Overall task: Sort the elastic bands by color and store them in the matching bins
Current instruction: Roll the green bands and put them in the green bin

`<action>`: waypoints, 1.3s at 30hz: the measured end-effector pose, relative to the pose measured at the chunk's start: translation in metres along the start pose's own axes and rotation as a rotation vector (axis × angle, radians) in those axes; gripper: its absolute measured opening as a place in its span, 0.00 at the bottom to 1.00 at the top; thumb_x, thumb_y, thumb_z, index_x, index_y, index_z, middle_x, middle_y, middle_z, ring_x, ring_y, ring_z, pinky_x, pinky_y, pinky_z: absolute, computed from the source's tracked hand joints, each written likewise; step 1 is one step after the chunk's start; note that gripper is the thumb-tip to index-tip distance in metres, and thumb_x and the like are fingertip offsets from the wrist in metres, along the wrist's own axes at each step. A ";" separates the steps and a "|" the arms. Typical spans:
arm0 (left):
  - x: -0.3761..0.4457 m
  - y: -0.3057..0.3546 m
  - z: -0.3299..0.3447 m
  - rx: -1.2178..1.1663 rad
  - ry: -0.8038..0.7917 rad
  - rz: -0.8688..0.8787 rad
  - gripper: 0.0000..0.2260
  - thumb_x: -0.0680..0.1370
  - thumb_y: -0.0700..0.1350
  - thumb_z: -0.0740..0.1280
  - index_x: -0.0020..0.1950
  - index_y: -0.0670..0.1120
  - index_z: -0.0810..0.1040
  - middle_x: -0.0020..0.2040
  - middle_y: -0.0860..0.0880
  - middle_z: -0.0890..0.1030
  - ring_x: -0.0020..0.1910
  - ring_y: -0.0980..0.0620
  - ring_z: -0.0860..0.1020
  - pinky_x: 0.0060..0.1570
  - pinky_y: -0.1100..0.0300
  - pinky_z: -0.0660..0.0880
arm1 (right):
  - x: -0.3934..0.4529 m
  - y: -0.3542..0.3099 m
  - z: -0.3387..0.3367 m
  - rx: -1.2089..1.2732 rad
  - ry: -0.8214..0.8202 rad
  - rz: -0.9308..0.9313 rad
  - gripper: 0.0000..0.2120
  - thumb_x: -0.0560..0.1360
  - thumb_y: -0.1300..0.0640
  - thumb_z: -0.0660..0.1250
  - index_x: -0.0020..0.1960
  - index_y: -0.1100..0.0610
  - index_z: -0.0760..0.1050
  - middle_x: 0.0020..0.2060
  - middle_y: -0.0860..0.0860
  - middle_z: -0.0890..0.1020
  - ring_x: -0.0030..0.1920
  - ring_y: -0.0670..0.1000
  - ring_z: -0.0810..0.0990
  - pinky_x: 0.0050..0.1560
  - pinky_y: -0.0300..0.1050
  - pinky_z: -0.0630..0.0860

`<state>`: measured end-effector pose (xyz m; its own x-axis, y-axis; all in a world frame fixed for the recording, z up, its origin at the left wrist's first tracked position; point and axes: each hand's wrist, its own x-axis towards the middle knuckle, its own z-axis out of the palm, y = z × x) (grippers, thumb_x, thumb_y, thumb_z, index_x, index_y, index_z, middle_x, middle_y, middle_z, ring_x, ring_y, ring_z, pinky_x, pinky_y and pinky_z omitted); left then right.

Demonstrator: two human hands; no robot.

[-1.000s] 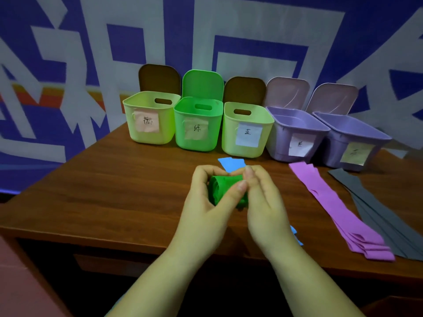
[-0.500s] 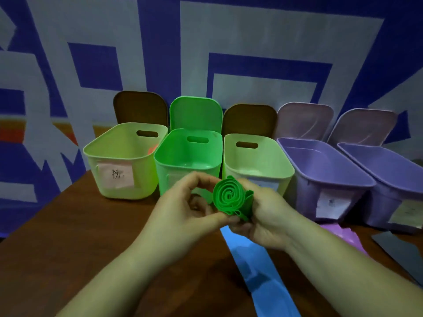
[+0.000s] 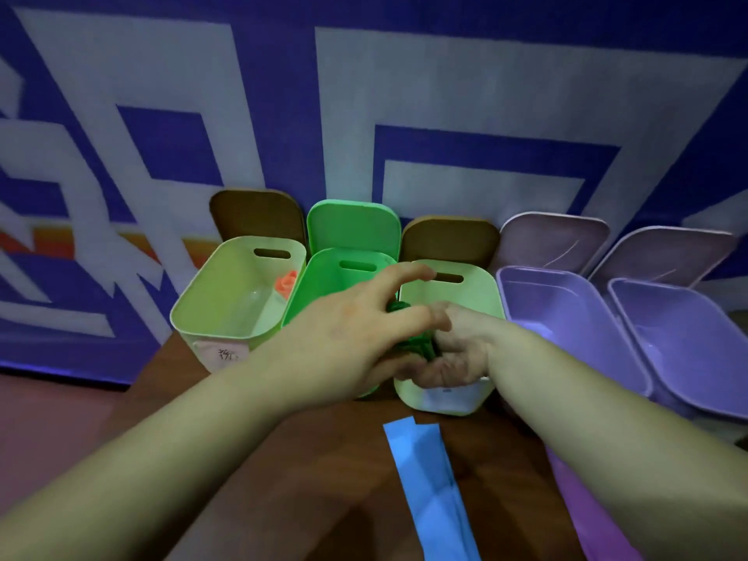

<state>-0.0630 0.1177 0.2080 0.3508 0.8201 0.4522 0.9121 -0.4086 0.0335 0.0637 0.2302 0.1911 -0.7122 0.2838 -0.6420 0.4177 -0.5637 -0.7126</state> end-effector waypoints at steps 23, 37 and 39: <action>0.017 -0.064 -0.031 -0.471 -0.183 -0.114 0.10 0.70 0.54 0.72 0.50 0.56 0.80 0.55 0.59 0.71 0.50 0.66 0.72 0.51 0.68 0.72 | 0.047 -0.065 0.001 -0.219 -0.455 0.299 0.09 0.65 0.54 0.67 0.28 0.56 0.77 0.25 0.49 0.75 0.20 0.41 0.69 0.18 0.26 0.59; 0.013 -0.110 0.025 -0.447 -0.164 -0.482 0.15 0.71 0.43 0.74 0.57 0.53 0.80 0.53 0.55 0.73 0.49 0.58 0.73 0.48 0.78 0.65 | 0.074 -0.053 -0.024 -0.712 0.441 -0.356 0.11 0.80 0.49 0.60 0.57 0.53 0.74 0.51 0.52 0.78 0.43 0.50 0.79 0.43 0.44 0.76; 0.015 -0.118 0.039 -0.406 -0.182 -0.541 0.16 0.71 0.44 0.74 0.57 0.54 0.79 0.53 0.56 0.72 0.49 0.58 0.72 0.48 0.75 0.65 | 0.077 -0.052 -0.037 -1.065 0.530 -0.459 0.16 0.77 0.48 0.64 0.64 0.50 0.73 0.55 0.49 0.78 0.53 0.49 0.77 0.53 0.44 0.73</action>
<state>-0.1573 0.1938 0.1759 -0.0674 0.9901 0.1229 0.8295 -0.0128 0.5583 0.0080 0.3104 0.1678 -0.7019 0.6992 -0.1357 0.6134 0.4966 -0.6142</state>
